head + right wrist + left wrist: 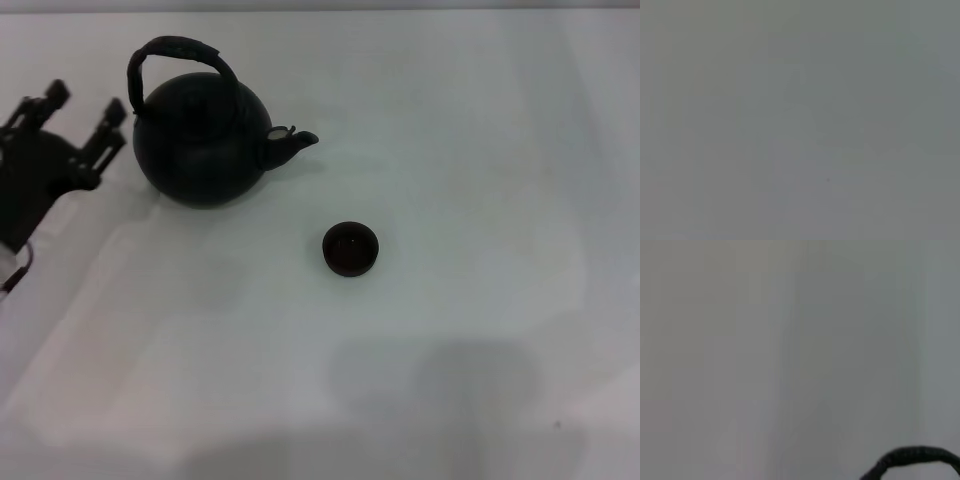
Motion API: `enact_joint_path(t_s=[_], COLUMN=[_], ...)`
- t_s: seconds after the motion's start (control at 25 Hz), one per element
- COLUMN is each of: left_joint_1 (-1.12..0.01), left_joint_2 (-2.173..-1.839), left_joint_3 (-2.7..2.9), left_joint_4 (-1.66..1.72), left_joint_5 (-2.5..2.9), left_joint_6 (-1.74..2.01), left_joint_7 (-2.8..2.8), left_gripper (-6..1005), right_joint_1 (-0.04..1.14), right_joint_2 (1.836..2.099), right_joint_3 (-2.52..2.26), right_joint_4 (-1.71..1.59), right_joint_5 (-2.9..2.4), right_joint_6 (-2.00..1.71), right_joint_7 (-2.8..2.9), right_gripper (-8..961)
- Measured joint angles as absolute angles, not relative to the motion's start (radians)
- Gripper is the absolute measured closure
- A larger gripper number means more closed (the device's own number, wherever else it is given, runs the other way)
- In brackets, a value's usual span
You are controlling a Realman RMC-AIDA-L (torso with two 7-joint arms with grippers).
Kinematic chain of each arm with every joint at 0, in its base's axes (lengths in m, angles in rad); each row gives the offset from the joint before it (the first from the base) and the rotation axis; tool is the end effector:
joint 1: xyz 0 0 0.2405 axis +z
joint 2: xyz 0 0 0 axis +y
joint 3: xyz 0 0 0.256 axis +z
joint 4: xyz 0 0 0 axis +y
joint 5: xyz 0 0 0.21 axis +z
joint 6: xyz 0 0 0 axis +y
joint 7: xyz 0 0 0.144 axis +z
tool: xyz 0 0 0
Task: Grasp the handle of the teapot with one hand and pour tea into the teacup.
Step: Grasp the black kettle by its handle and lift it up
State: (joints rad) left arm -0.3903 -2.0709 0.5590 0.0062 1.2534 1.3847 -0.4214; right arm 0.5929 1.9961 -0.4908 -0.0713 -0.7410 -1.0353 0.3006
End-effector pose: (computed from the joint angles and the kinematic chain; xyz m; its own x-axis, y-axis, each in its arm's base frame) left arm -0.3325 0.2862 -0.0242 0.6723 0.0033 0.7402 0.6682 -0.4330 -0.6050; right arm 0.3517 0.3891 0.0744 0.7022 0.0717 -0.7084 -0.7120 0.0656 -0.6991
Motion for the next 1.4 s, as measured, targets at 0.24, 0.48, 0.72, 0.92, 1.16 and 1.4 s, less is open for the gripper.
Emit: enact_joint_path(t_s=[0.24,0.48,0.72,0.92,1.16,1.4], left_joint_1=[-0.463,-0.473,-0.469,-0.491,-0.521,-0.529], left_joint_2=[-2.072,-2.072,-2.073,-2.074,-2.075,-2.076], left_joint_3=[0.604,0.602,0.598,0.596,0.597,0.597], left_joint_4=[0.007,0.015,0.035,0.046,0.048,0.044], left_joint_5=[1.254,1.253,1.243,1.241,1.241,1.240], left_joint_6=[1.281,1.255,1.240,1.188,1.150,1.113], left_joint_7=[-0.422,-0.421,-0.422,-0.424,-0.424,-0.425], left_gripper=[305,304,304,305,311,361], right_joint_1=[0.596,0.606,0.615,0.622,0.624,0.624], right_joint_2=[2.006,2.010,2.010,2.012,2.013,2.013], right_joint_3=[-0.491,-0.491,-0.491,-0.500,-0.501,-0.493], right_joint_4=[-0.069,-0.069,-0.069,-0.076,-0.078,-0.080], right_joint_5=[-0.740,-0.740,-0.741,-0.740,-0.736,-0.735], right_joint_6=[-1.035,-1.037,-1.034,-1.034,-1.034,-1.033], right_joint_7=[0.302,0.302,0.302,0.302,0.302,0.302], right_gripper=[122,123,124,124,125,124])
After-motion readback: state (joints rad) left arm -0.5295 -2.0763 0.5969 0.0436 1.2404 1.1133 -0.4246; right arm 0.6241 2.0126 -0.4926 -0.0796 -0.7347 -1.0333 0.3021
